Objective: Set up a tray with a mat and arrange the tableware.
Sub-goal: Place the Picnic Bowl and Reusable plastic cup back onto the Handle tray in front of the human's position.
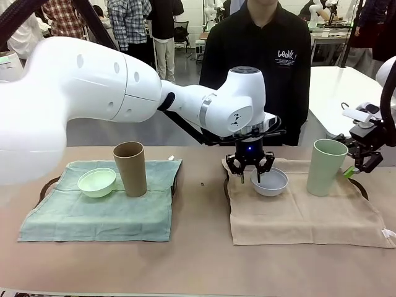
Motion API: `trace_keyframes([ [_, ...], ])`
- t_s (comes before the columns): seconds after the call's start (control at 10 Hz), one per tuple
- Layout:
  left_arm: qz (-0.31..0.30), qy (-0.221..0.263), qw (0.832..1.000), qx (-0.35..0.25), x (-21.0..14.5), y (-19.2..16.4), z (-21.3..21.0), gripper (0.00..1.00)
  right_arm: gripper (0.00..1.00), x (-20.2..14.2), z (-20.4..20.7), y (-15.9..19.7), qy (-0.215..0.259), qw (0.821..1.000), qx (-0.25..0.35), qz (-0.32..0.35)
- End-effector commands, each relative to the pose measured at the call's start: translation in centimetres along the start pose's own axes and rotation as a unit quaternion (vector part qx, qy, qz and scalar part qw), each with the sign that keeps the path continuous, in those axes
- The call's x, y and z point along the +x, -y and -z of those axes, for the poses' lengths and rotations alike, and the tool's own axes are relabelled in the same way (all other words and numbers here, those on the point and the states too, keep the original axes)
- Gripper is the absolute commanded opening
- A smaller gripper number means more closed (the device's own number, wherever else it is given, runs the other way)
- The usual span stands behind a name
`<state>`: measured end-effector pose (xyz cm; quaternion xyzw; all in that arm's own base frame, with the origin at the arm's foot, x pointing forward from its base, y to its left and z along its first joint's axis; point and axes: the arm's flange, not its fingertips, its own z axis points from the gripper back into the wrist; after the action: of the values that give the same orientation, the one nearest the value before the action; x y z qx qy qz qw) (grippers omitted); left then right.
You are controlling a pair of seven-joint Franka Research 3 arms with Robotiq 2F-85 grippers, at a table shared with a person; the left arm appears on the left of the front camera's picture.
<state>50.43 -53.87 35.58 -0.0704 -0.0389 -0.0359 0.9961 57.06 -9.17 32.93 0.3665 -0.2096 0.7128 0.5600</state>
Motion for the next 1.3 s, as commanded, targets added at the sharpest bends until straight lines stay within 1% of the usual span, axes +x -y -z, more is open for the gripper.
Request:
trace_keyframes([
  [0.0, -0.004, -0.015, 1.000, -0.001, -0.9, -1.4, -1.5, 1.00, 1.00, 0.0, -1.3, -0.7, -0.026, 0.999, -0.007, 0.035],
  [0.2, -0.001, -0.011, 1.000, 0.003, -1.9, -2.3, -2.8, 1.00, 1.00, -0.5, -2.9, -1.3, -0.024, 0.997, -0.025, 0.067],
  [0.3, 0.006, -0.004, 1.000, 0.011, -3.0, -2.8, -4.3, 1.00, 1.00, 0.1, -3.5, -2.2, -0.025, 0.992, -0.035, 0.115],
  [0.4, 0.020, 0.009, 0.999, 0.026, -4.3, -3.2, -6.2, 1.00, 1.00, 1.9, -4.1, -3.4, -0.046, 0.984, -0.057, 0.164],
  [0.5, 0.037, 0.027, 0.998, 0.036, -5.7, -3.7, -8.3, 1.00, 1.00, 4.0, -4.9, -4.7, -0.068, 0.967, -0.091, 0.226],
  [0.6, 0.050, 0.043, 0.997, 0.044, -6.8, -4.1, -10.2, 1.00, 1.00, 6.3, -5.7, -6.0, -0.098, 0.943, -0.130, 0.290],
  [0.7, 0.061, 0.059, 0.995, 0.053, -8.2, -4.7, -12.3, 1.00, 1.00, 9.2, -6.5, -7.8, -0.145, 0.922, -0.171, 0.315],
  [0.8, 0.061, 0.073, 0.994, 0.058, -9.2, -5.2, -13.9, 1.00, 1.00, 11.9, -7.3, -9.5, -0.181, 0.914, -0.184, 0.314],
  [0.9, 0.056, 0.085, 0.993, 0.063, -10.2, -5.6, -15.9, 1.00, 1.00, 14.6, -7.8, -11.3, -0.209, 0.912, -0.183, 0.301],
  [1.0, 0.045, 0.089, 0.992, 0.072, -10.9, -6.1, -18.2, 1.00, 1.00, 17.0, -8.2, -12.9, -0.230, 0.906, -0.187, 0.303],
  [1.1, 0.018, 0.091, 0.991, 0.095, -12.0, -6.8, -20.5, 1.00, 1.00, 19.6, -8.3, -14.8, -0.246, 0.901, -0.188, 0.304],
  [1.2, -0.002, 0.094, 0.989, 0.110, -13.0, -7.2, -23.0, 1.00, 1.00, 21.6, -8.3, -16.0, -0.252, 0.902, -0.185, 0.299],
])
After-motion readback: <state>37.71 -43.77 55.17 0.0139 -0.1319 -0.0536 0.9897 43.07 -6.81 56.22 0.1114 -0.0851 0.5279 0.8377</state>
